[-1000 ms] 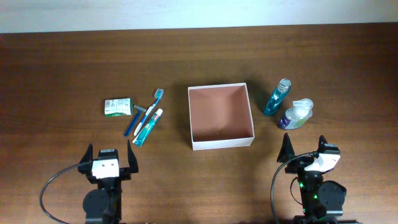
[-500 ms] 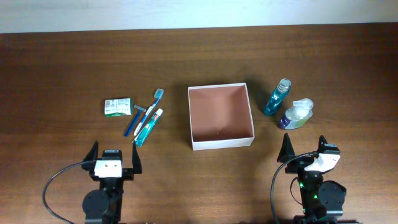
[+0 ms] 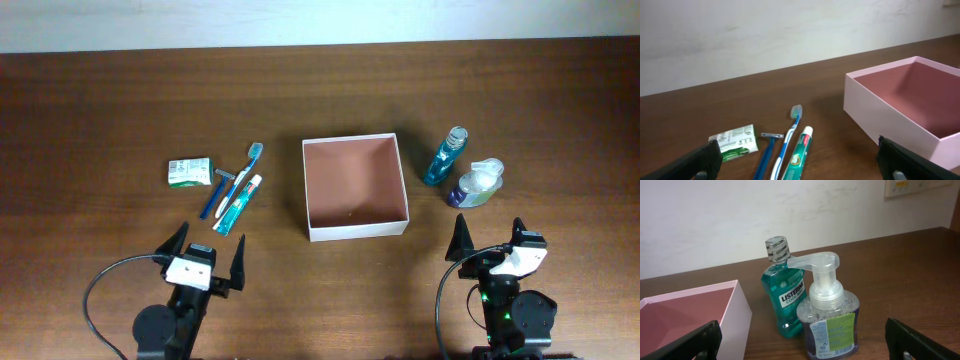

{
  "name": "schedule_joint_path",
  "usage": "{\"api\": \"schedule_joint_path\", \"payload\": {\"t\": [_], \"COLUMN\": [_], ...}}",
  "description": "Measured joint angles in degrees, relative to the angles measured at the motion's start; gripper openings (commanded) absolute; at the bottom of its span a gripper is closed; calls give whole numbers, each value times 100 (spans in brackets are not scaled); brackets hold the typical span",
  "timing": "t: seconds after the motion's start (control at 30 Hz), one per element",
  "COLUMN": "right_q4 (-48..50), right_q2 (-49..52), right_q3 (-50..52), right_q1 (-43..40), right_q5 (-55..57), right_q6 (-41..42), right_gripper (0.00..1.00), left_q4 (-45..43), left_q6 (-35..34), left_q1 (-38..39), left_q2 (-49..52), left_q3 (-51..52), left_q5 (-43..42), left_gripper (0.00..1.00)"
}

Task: Pack container

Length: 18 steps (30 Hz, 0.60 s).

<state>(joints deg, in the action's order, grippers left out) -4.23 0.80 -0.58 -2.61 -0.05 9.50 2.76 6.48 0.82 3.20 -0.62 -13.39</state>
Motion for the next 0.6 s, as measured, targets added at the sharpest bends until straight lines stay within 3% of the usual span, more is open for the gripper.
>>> {"api": "schedule_joint_path", "payload": {"t": [0.6], "right_q4": [103], "right_q2": [0], "right_q3": [0], "right_q1": [0], "right_q5": [-345], "right_q6": [-2], "right_gripper": [99], "left_q4": [0], "left_q6": [0], "left_q1": [0], "left_q2": [0], "left_q3": [0], "left_q5": [-81], "left_gripper": [100]}}
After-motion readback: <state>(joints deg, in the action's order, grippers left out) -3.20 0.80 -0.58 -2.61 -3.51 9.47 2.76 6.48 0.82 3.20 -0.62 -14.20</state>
